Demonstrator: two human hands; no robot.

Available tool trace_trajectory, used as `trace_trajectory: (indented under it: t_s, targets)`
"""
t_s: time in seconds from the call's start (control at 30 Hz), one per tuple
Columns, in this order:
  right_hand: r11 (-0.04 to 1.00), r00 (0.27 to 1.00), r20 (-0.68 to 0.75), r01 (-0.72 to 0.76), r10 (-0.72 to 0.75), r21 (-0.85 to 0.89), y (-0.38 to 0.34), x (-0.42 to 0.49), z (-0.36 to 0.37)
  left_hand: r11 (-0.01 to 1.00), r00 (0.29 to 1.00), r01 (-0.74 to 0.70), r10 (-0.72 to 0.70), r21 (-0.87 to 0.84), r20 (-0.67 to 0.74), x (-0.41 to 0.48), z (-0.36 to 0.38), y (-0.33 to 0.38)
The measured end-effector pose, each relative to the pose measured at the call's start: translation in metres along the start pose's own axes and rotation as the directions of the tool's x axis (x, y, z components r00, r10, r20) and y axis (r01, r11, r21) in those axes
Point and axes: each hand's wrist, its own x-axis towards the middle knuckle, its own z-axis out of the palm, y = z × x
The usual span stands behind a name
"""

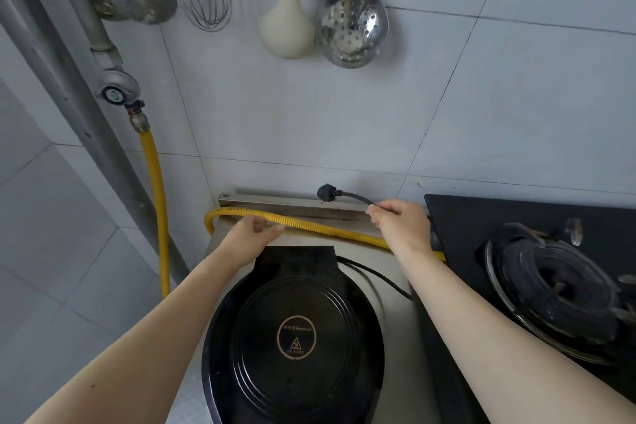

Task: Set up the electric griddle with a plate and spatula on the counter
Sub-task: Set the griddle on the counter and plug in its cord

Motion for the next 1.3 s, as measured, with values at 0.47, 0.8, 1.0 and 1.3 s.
trace_trajectory:
  t_s: [0.47, 0.8, 1.0, 1.3]
  targets:
    - [0.963, 0.960, 0.217, 0.126, -0.179, 0.237, -0.099, -0.041, -0.050, 0.789, 0.988, -0.155, 0.140, -0.595, -0.073, -0.057, -0.049, 0.126]
    - [0.946, 0.945, 0.076, 0.323, -0.319, -0.039, -0.144, -0.057, -0.065, 0.758, 0.804, -0.594, 0.568, -0.268, -0.175, -0.110, -0.053, 0.205]
    - [0.926, 0.926, -0.119, 0.338, -0.359, -0.168, -0.184, -0.043, -0.085, 0.674, 0.667, -0.738, 0.722, -0.031, -0.184, -0.116, -0.051, 0.255]
    - [0.882, 0.946, -0.209, 0.310, -0.248, 0.355, -0.233, 0.019, -0.121, 0.355, 0.408, -0.639, 0.908, 0.683, -0.091, -0.084, -0.079, 0.329]
